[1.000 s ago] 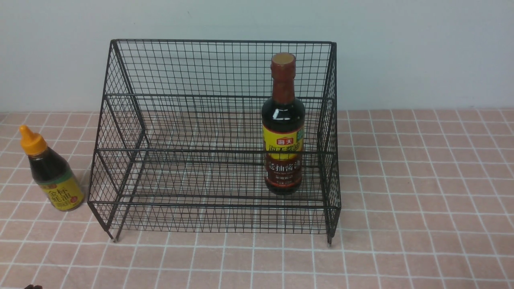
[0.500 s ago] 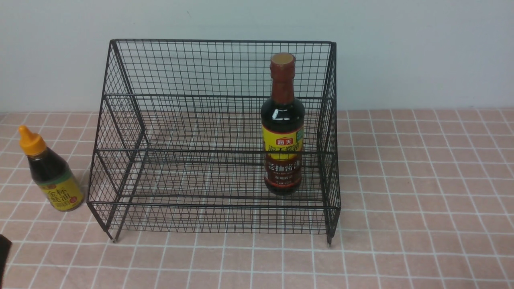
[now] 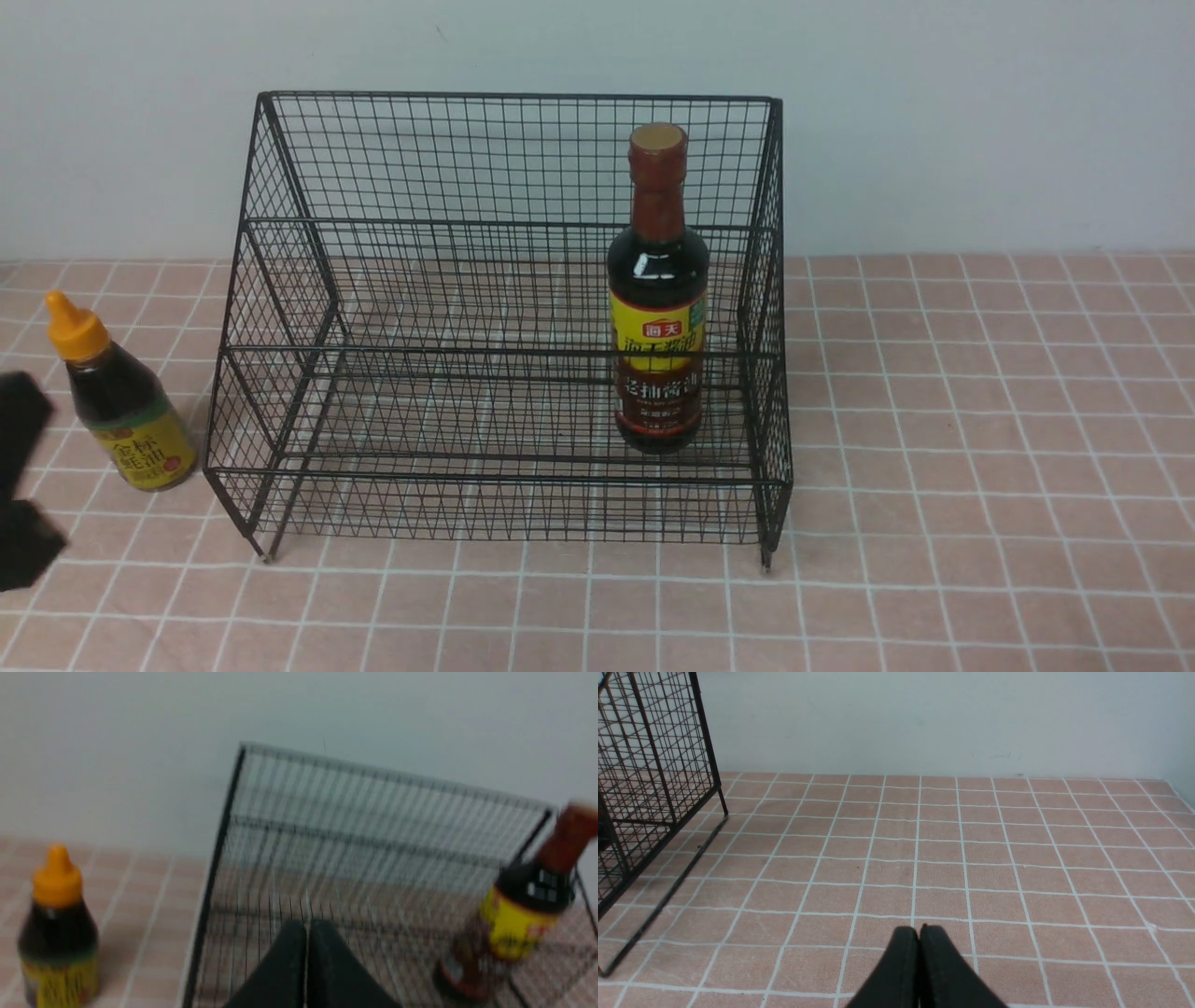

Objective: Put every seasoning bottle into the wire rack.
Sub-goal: Use the left arm to grab the condiment bottle closest to it

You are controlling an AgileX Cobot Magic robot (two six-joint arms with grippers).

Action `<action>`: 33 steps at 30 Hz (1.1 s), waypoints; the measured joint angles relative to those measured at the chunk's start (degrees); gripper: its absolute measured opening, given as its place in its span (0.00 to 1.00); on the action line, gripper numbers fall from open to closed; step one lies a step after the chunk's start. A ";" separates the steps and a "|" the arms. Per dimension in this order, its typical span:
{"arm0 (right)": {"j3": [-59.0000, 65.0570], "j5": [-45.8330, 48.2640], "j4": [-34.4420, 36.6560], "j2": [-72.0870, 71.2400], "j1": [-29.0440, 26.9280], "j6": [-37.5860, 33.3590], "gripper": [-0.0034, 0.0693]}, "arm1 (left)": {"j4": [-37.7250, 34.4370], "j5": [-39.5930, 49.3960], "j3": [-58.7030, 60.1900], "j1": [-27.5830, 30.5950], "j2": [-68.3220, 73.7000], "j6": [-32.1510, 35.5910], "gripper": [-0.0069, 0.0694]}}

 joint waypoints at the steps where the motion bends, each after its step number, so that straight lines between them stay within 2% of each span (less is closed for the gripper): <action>1: 0.00 0.00 0.00 0.00 0.00 0.00 0.03 | 0.51 4.15 -1.64 0.00 3.37 0.00 0.08; 3: 0.00 0.00 0.00 0.00 0.00 -0.05 0.03 | 3.46 13.58 -7.04 0.00 11.10 0.00 0.08; 8: 0.00 0.00 0.00 0.00 0.00 -0.05 0.03 | 11.51 24.47 -17.04 3.53 22.48 -3.52 0.08; 12: 0.00 0.00 0.00 0.00 0.00 -0.05 0.03 | 14.25 26.17 -24.64 14.40 26.67 -5.10 0.09; 15: 0.00 0.00 0.00 0.00 0.00 -0.05 0.03 | 11.84 26.12 -28.57 21.24 30.42 -2.51 0.09; 18: 0.00 0.00 0.00 0.00 0.00 -0.05 0.03 | 9.73 25.42 -30.28 23.54 33.75 0.69 0.09; 22: 0.00 0.02 0.00 0.00 0.00 -0.05 0.03 | 5.91 21.89 -31.57 24.14 38.50 9.69 0.11; 26: 0.00 0.02 0.00 0.00 0.00 -0.06 0.03 | -0.06 17.55 -31.57 24.14 42.98 20.03 0.25; 30: 0.00 0.02 0.00 0.00 0.00 -0.06 0.03 | -3.59 12.03 -31.57 24.14 47.06 27.55 0.51; 33: 0.00 0.02 0.00 0.00 0.00 -0.06 0.03 | -4.17 8.66 -31.57 24.14 49.14 29.61 0.68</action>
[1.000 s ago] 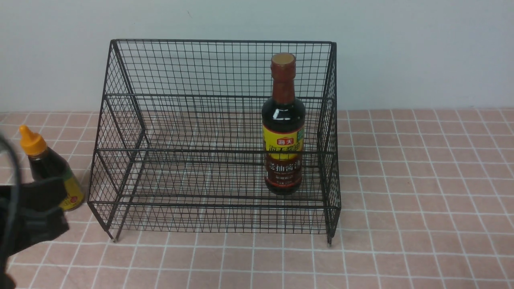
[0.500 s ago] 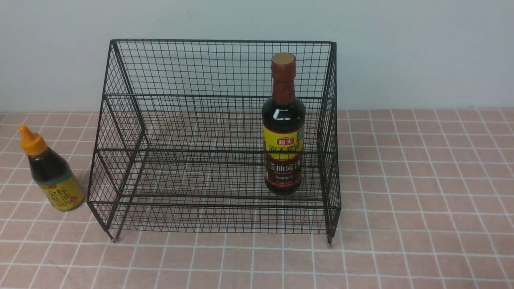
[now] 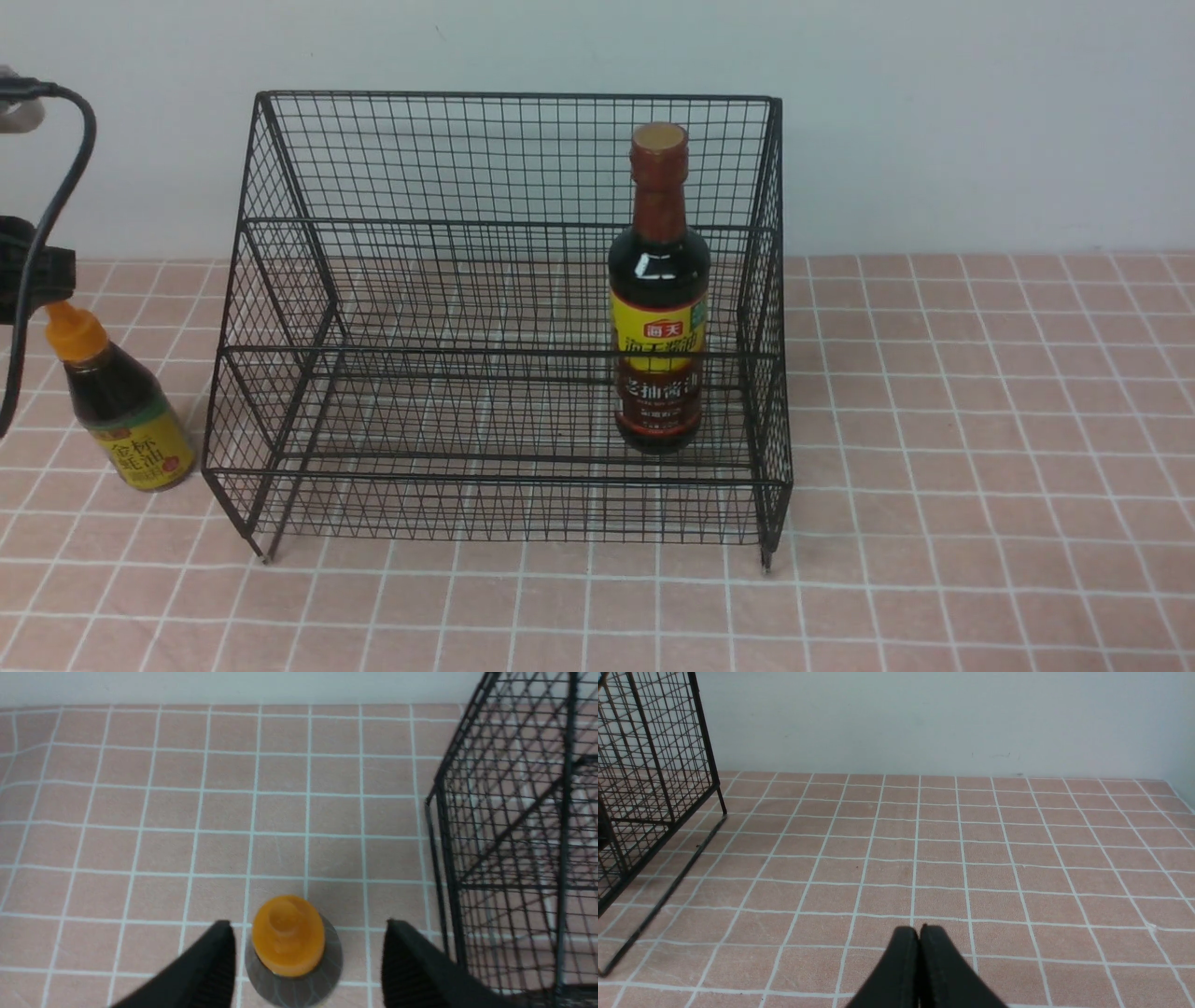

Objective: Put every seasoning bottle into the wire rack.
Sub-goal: Use the left arm to grab the condiment bottle closest to it

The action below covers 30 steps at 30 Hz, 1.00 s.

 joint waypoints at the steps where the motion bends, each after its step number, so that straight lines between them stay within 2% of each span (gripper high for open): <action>1: 0.00 0.00 0.00 0.00 0.00 0.00 0.03 | -0.11 -0.46 0.00 0.00 0.32 0.13 0.70; 3: 0.00 0.00 0.00 0.00 0.00 0.00 0.03 | -0.31 -2.41 0.00 0.07 1.91 0.99 0.78; 6: 0.00 0.00 0.00 0.00 0.00 0.00 0.03 | -0.55 -3.73 0.00 0.18 3.99 1.22 0.83; 21: 0.00 0.00 0.00 0.00 0.00 0.00 0.03 | -0.72 -3.61 0.00 0.24 10.47 1.22 0.83; 24: 0.00 0.00 0.00 0.00 0.00 0.00 0.03 | -0.72 -3.56 0.00 0.24 10.61 1.22 0.75; 26: 0.00 0.00 0.00 0.00 0.00 0.00 0.03 | -0.85 -3.47 0.00 0.24 10.61 1.22 0.62; 27: 0.00 0.00 0.00 0.00 0.00 0.00 0.03 | -0.96 -3.41 0.00 0.24 10.61 1.22 0.52; 29: 0.00 0.00 0.00 0.00 0.00 0.00 0.03 | -1.07 -3.24 0.00 0.24 10.61 1.28 0.45; 30: 0.00 0.00 0.00 0.00 0.00 0.00 0.03 | -1.02 -2.95 0.00 0.24 10.61 1.28 0.46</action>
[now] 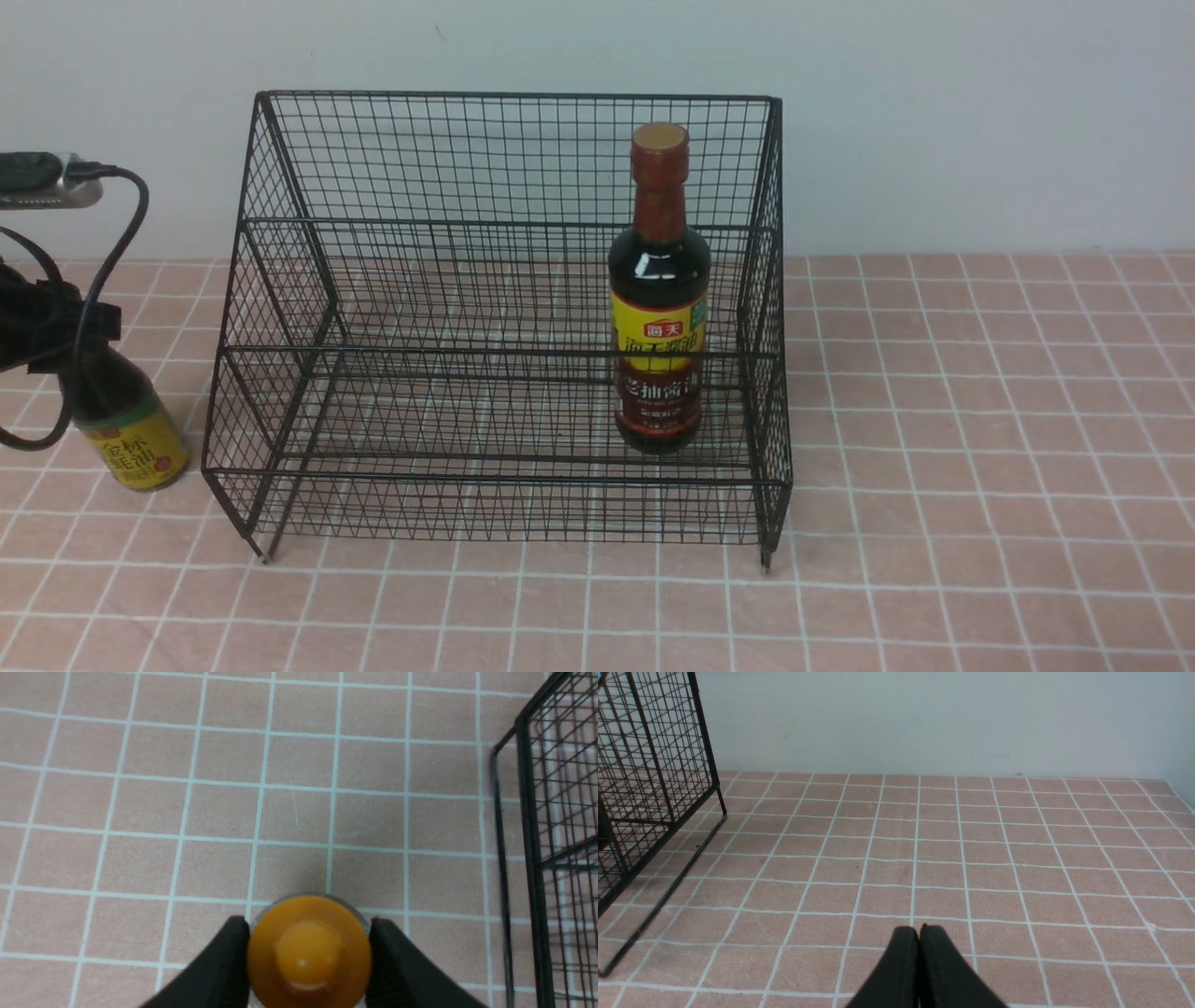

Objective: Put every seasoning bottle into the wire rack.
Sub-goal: Use the left arm to grab the condiment bottle closest to it, then use the left arm to put the condiment bottle back on the shelf

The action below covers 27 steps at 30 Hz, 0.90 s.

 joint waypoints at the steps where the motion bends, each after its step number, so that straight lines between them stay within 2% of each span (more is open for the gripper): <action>1: 0.00 0.00 0.30 0.00 0.00 0.00 0.03 | 0.04 0.40 -0.02 0.00 -0.07 0.00 0.46; 8: 0.00 0.05 0.34 0.00 0.00 0.00 0.03 | 0.90 7.00 -1.30 0.05 -3.02 -0.06 0.46; 12: 0.00 0.05 0.34 0.00 0.00 0.00 0.03 | 1.23 11.93 -6.25 0.05 -9.29 -0.52 0.46; 17: 0.00 0.05 0.34 0.00 0.00 0.00 0.03 | 1.18 19.39 -12.35 0.11 -17.51 -3.31 0.46; 23: 0.00 0.05 0.34 0.00 0.00 0.00 0.03 | -1.58 26.91 -13.71 -0.03 -25.86 -6.18 0.46; 27: 0.00 0.05 0.34 0.00 0.00 0.00 0.03 | -3.81 31.22 -13.71 -3.70 -29.18 -6.43 0.46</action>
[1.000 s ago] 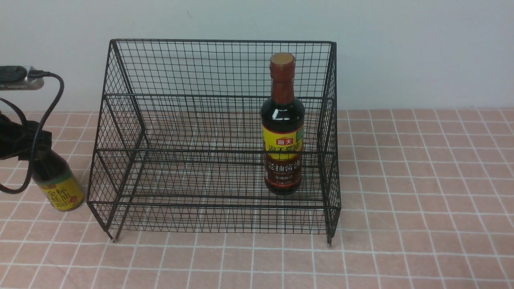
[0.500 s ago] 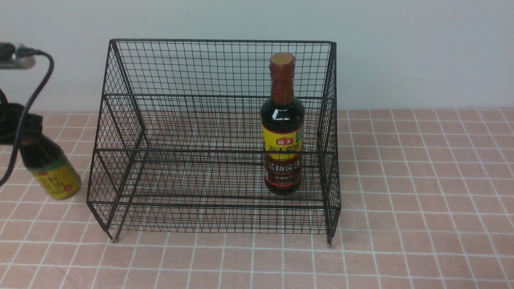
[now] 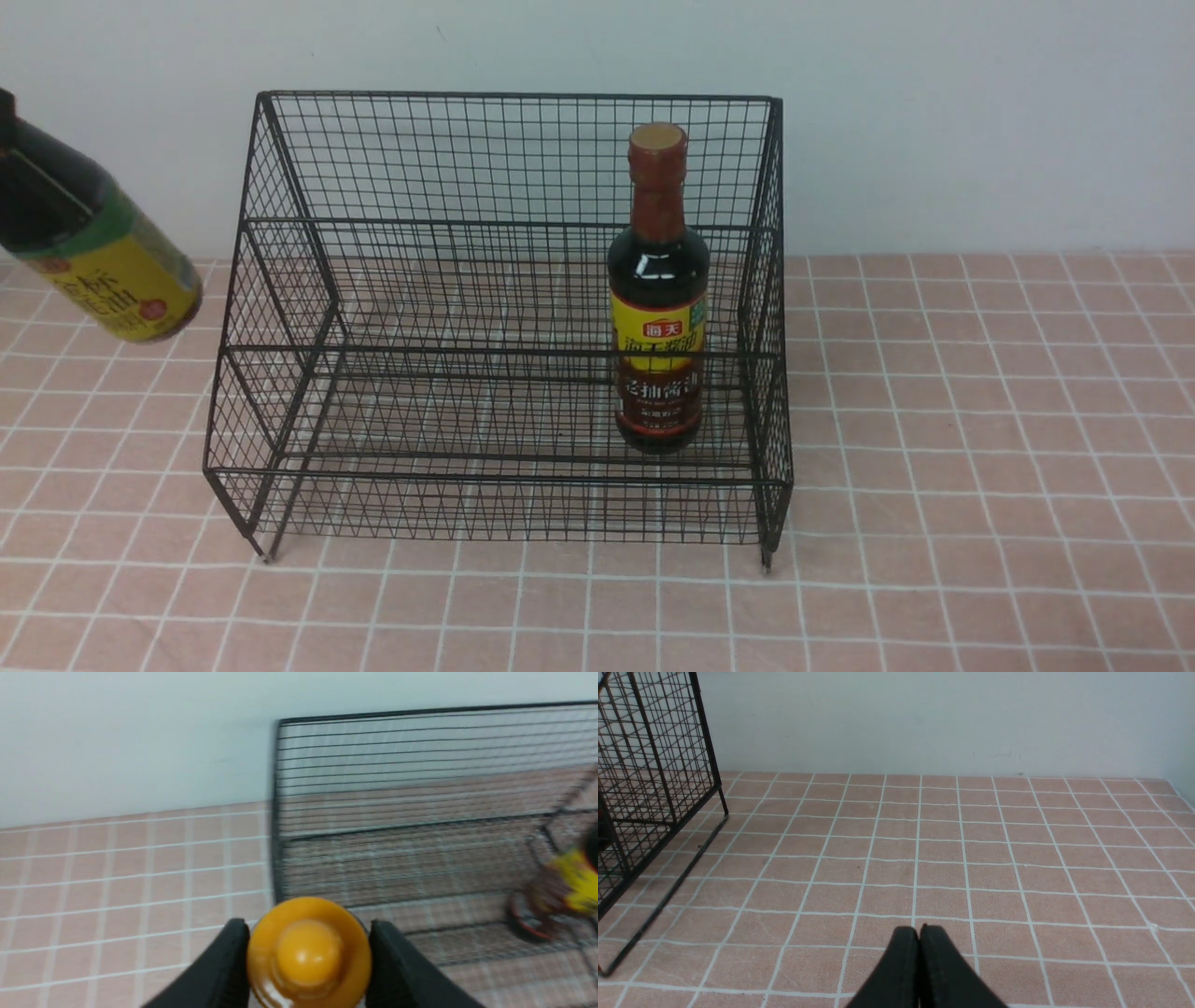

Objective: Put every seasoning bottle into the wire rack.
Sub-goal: Use the left arm to put the condiment bottle back on the shelf

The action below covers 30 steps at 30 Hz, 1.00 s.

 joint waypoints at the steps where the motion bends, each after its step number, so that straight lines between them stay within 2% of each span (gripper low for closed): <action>1: 0.00 0.00 0.00 0.00 0.00 0.00 0.03 | -0.36 0.69 0.00 -1.44 -0.06 0.00 0.46; 9: 0.00 0.00 0.00 0.00 0.00 0.00 0.03 | 1.13 0.55 0.92 -14.86 3.85 -0.20 0.46; 14: 0.00 0.00 0.00 0.00 0.00 0.00 0.03 | 5.56 -0.96 1.29 -19.66 8.92 -1.74 0.46; 20: 0.00 0.00 0.00 0.00 0.00 0.00 0.03 | 8.21 -2.96 1.29 -20.36 14.31 -1.85 0.46; 30: 0.00 0.00 0.00 0.00 0.00 0.00 0.03 | 8.66 -5.33 1.29 -20.36 18.50 -1.92 0.46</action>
